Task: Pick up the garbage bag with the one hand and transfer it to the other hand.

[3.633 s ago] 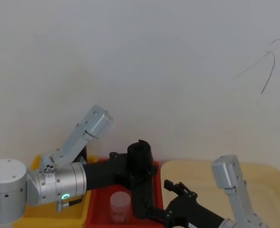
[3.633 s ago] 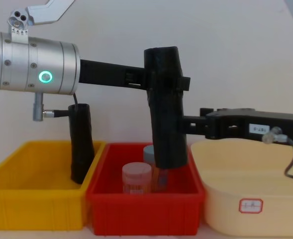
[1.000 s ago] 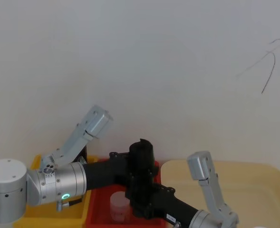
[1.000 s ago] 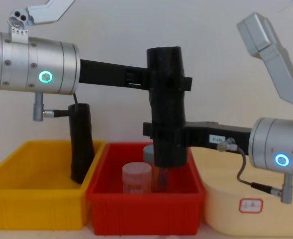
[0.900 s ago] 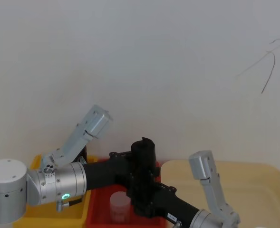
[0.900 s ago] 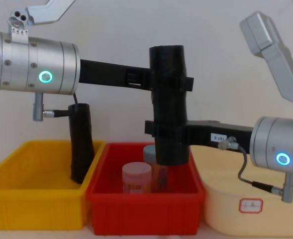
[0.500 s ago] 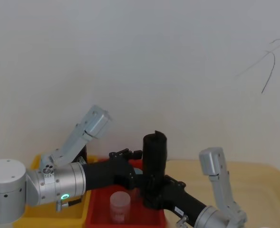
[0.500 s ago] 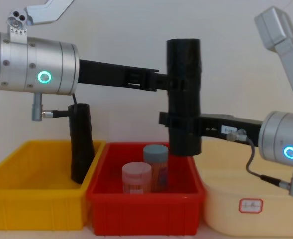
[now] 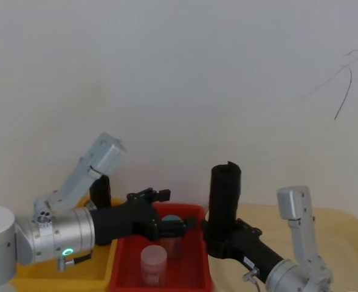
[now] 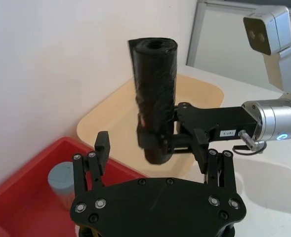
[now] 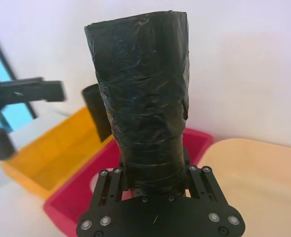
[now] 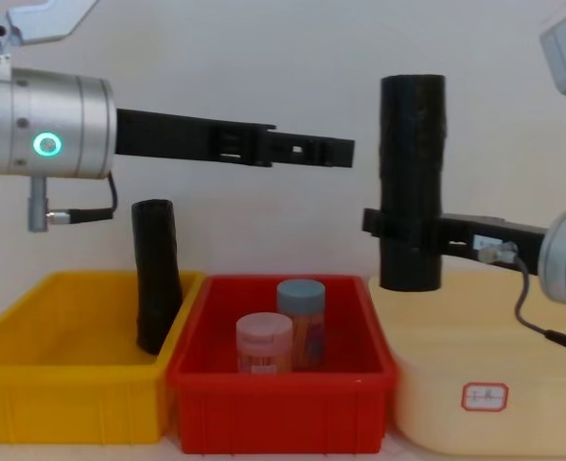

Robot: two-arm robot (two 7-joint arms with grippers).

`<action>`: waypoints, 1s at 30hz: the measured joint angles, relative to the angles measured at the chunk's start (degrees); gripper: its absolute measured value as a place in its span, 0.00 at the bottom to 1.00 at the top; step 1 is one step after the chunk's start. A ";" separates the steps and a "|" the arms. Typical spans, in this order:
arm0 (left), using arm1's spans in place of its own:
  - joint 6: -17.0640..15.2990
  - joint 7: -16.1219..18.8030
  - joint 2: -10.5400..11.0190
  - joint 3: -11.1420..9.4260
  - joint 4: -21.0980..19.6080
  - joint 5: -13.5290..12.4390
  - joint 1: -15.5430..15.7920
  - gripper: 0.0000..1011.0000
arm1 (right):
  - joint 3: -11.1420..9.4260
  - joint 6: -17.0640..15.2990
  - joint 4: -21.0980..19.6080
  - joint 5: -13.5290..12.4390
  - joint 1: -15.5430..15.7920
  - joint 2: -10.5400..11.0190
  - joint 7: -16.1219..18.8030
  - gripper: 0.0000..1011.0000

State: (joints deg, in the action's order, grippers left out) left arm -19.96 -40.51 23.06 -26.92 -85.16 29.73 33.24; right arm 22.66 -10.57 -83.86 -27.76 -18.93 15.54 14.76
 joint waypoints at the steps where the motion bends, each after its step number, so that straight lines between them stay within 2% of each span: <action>1: 0.05 0.06 0.08 0.15 -0.05 0.14 -0.08 0.99 | -0.14 -0.06 -0.03 0.08 0.04 0.02 -0.24 0.55; 8: 0.44 1.55 0.59 1.86 -0.47 1.23 -0.96 0.99 | -1.27 -1.24 -0.43 1.43 0.80 0.59 -2.95 0.55; 18: 0.79 6.57 0.58 4.08 -1.24 1.68 -2.28 0.99 | -2.09 -3.21 -0.99 3.70 1.52 1.54 -6.15 0.55; 24: 0.84 11.25 0.17 5.34 -1.66 1.22 -3.17 0.99 | -2.34 -3.94 -1.13 4.48 1.76 1.86 -7.22 0.75; 30: 1.01 14.33 -0.07 6.05 -1.67 0.73 -3.58 0.99 | -2.50 -4.39 -1.22 4.96 1.93 2.07 -7.88 0.89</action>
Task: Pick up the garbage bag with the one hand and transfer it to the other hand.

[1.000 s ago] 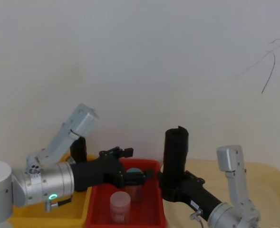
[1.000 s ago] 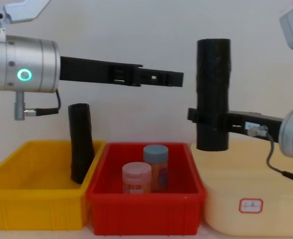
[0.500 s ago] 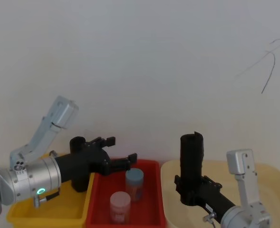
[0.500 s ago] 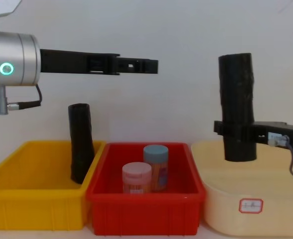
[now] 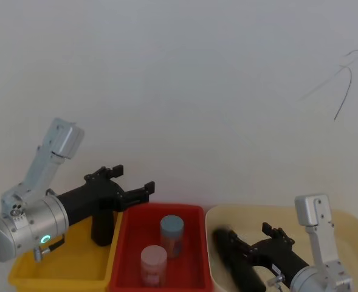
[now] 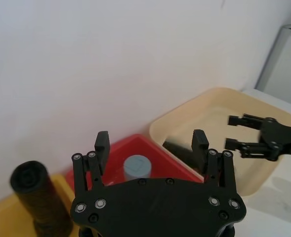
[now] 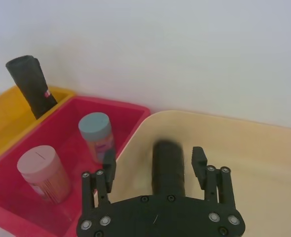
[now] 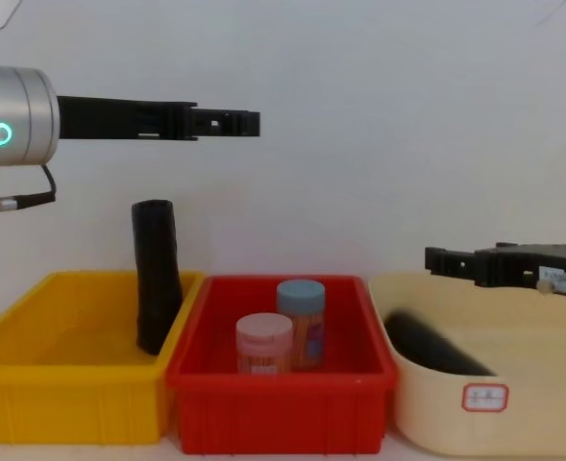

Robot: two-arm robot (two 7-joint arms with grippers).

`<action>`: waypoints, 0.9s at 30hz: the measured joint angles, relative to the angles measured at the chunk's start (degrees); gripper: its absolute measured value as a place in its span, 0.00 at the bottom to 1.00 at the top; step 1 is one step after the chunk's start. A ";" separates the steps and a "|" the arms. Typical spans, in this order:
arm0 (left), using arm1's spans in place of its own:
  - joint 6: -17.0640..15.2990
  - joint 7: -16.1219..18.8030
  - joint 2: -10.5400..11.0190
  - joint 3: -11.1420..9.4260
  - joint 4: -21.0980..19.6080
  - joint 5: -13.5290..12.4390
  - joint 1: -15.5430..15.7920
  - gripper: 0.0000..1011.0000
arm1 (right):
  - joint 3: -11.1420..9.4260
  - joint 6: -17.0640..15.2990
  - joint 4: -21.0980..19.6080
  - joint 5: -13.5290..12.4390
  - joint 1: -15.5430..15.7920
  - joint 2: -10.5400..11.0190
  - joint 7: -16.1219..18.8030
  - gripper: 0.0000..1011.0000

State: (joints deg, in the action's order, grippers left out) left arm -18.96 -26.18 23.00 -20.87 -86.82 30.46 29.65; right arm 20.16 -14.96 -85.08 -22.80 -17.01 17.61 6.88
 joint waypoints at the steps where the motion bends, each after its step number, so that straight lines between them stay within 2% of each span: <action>1: 0.02 0.27 -0.03 0.07 0.00 -0.04 -0.04 0.99 | -0.01 -0.03 0.00 0.04 0.01 0.02 -0.05 0.93; 3: 0.07 1.05 -0.10 0.26 0.00 -0.14 -0.14 0.99 | -0.04 -0.09 -0.03 0.13 0.03 0.07 -0.17 0.99; 17: 0.22 3.24 -0.18 0.70 0.00 -0.45 -0.48 0.99 | -0.18 -0.41 -0.13 0.61 0.15 0.18 -0.65 0.99; 23: 0.25 3.48 0.09 0.48 0.16 -0.39 -0.84 0.99 | 0.54 -0.58 -0.44 1.35 -0.35 0.22 -0.11 0.99; 27: -0.07 4.92 0.10 0.28 0.47 -0.46 -1.71 0.99 | 1.43 -1.12 -0.77 2.13 -0.99 0.27 0.57 0.99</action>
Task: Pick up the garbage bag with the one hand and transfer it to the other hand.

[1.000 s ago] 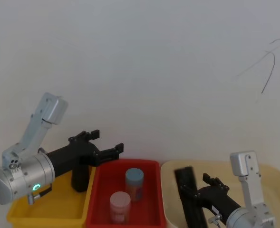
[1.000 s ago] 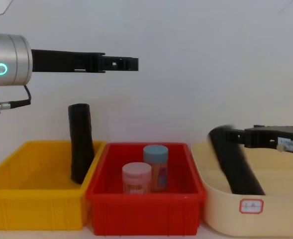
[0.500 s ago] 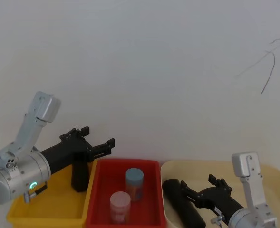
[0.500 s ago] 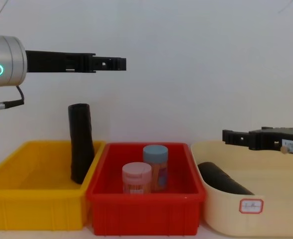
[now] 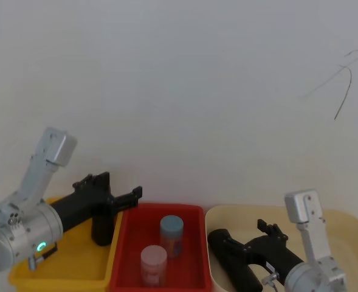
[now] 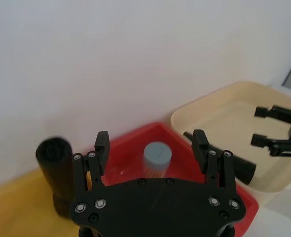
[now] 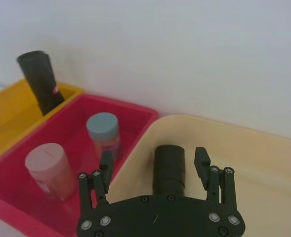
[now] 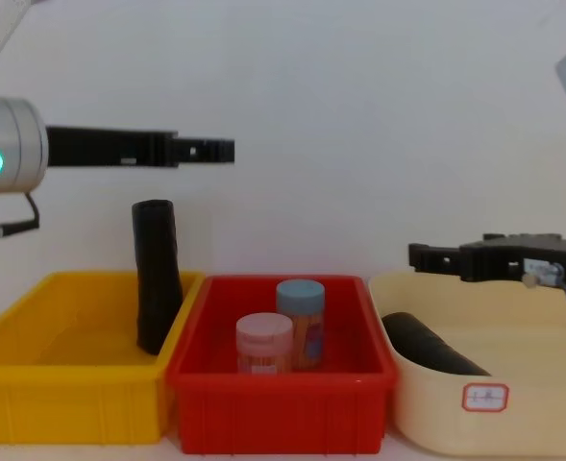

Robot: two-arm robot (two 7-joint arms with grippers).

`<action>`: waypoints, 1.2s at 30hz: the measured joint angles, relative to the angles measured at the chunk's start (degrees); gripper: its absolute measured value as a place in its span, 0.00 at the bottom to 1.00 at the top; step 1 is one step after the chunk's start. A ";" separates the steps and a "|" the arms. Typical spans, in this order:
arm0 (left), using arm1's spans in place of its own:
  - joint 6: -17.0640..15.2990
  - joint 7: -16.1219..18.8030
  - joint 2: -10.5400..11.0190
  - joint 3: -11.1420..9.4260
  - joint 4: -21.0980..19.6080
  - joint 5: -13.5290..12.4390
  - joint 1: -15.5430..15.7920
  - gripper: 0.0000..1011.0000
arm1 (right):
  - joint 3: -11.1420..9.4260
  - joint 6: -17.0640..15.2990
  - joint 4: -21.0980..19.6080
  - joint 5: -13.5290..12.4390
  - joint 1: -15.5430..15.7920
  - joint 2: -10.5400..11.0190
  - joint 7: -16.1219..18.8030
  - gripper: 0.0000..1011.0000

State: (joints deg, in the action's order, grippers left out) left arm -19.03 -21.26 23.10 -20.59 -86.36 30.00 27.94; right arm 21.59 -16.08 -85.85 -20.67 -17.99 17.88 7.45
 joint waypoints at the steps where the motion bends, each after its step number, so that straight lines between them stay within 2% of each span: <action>1: -0.14 0.25 -0.02 -0.03 0.08 -0.04 -0.14 0.99 | 0.18 -0.12 -0.07 0.15 -0.15 0.01 0.14 0.99; 16: -1.92 4.88 -0.60 -0.29 2.78 -1.39 -2.32 0.99 | 4.80 -3.22 -0.75 2.85 -3.74 0.18 4.77 0.99; 24: -2.30 5.75 -0.73 -0.33 3.43 -1.70 -2.73 0.99 | 7.33 -4.85 0.30 3.54 -5.52 0.08 8.40 0.99; 36: -2.55 6.44 -0.81 -0.37 3.89 -1.91 -3.04 0.99 | 9.35 -6.46 3.22 3.33 -8.48 -1.31 13.14 0.99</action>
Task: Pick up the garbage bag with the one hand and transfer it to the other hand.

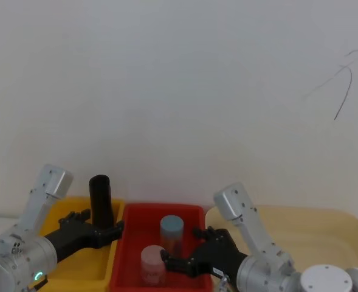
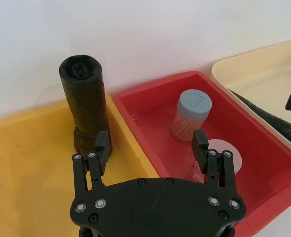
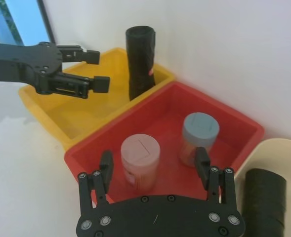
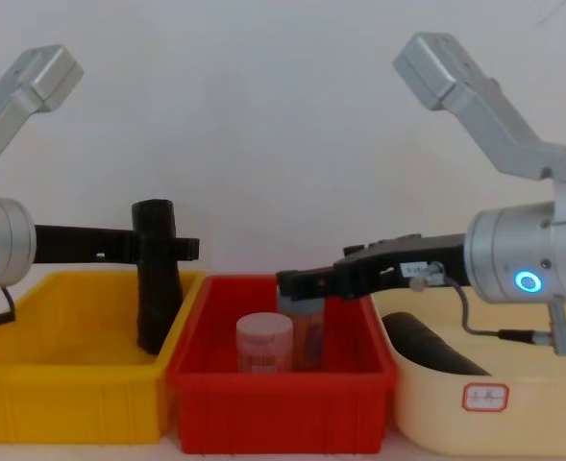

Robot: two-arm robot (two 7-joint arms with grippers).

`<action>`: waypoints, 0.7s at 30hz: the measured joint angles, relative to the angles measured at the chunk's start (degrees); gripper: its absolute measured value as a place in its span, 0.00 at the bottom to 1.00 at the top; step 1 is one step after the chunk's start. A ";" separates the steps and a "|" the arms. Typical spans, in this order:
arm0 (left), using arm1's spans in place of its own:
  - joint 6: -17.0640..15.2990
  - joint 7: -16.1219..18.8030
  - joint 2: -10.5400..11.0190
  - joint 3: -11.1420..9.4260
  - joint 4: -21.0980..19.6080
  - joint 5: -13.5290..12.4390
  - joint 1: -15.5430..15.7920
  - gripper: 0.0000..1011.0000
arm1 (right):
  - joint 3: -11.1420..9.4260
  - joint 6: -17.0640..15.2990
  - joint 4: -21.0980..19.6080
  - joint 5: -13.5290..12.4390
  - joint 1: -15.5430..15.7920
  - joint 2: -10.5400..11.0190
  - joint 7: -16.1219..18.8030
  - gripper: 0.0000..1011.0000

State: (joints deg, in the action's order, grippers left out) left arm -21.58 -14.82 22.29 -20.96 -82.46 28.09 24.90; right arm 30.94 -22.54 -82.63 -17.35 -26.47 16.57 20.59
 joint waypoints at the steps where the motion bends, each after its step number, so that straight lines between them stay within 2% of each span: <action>1: -0.01 0.03 0.00 0.00 0.02 0.00 -0.01 0.99 | 0.08 -0.11 0.21 -0.05 -0.21 -0.10 0.35 0.99; 12: -0.12 0.26 -0.06 0.00 0.17 -0.08 -0.10 0.99 | 2.12 -1.34 4.50 -0.41 -4.18 -1.73 3.54 0.99; 21: -0.14 0.33 -0.06 0.01 0.22 -0.13 -0.14 0.99 | 4.20 -1.83 8.87 0.44 -6.92 -3.13 5.44 0.99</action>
State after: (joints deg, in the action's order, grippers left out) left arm -21.72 -14.50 22.23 -20.96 -82.25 27.97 24.76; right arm 35.15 -24.37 -73.76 -16.91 -33.39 13.44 26.04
